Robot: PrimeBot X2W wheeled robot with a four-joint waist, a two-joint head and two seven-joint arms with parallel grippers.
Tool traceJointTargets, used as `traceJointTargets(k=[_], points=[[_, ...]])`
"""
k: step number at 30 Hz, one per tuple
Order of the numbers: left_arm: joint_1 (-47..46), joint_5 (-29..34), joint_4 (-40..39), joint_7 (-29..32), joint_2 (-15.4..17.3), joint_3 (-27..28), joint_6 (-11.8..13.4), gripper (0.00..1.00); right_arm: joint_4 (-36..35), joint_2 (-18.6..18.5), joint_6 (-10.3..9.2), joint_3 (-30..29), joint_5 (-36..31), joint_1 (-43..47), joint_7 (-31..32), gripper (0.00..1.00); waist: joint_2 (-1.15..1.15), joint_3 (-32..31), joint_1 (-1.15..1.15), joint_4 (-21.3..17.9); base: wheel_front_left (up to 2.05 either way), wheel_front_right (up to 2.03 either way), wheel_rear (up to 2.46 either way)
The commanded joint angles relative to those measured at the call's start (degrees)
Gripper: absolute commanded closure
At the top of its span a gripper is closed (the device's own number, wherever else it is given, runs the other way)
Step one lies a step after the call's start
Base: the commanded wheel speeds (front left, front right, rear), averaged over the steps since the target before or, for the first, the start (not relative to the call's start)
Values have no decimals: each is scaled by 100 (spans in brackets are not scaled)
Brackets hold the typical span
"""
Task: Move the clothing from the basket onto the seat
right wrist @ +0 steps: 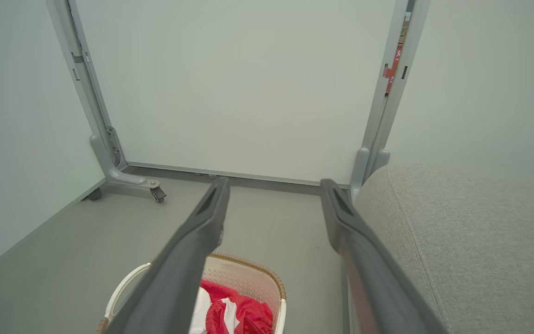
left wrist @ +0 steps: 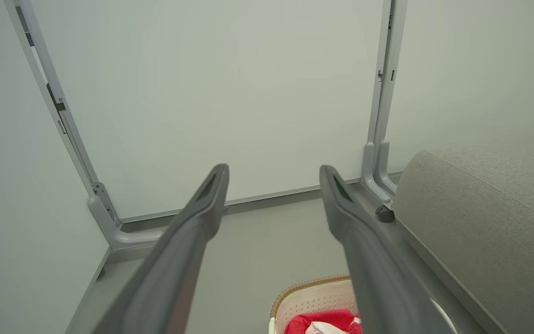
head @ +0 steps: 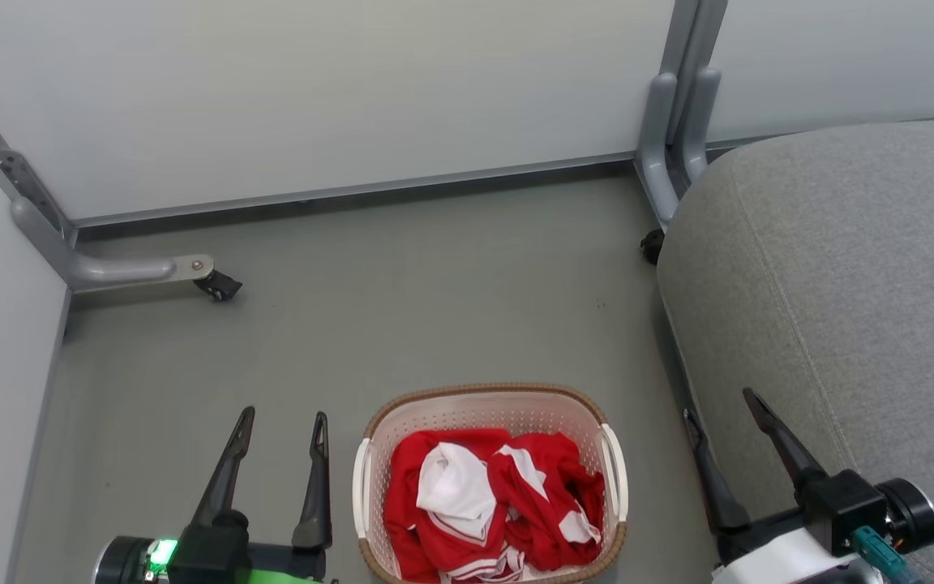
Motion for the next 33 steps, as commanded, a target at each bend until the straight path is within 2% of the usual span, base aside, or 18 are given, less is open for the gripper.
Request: traceJointTargets(k=[1,8,15,19,23,33], points=[[-221,-31,21,-4,34,-22,-42,0,-36,-30,-2,-3,-65,-157,-29,0,0,373,0,29,0,0,0],[-882,-143,316,-4,32,-208,-230,0,-135,-29,-2,-45,-262,-707,-29,0,0,1336,0,81,0,0,0],[-1578,-1,833,-4,32,-541,-453,0,-283,-30,-2,-129,-417,-1257,-29,0,0,2266,0,48,0,0,0],[-2052,155,1282,-4,82,-810,-578,0,-381,-29,-2,-196,-471,-1577,-29,0,0,2770,0,-37,0,0,0],[-2476,43,1799,-3,179,-1066,-646,0,-457,-28,-2,-210,-496,-1838,-29,0,0,3196,0,-172,0,0,0],[-4036,-185,3132,-4,888,-2748,-661,0,-714,-23,-2,-378,-303,-2428,-29,0,0,4324,0,-619,0,0,0]])
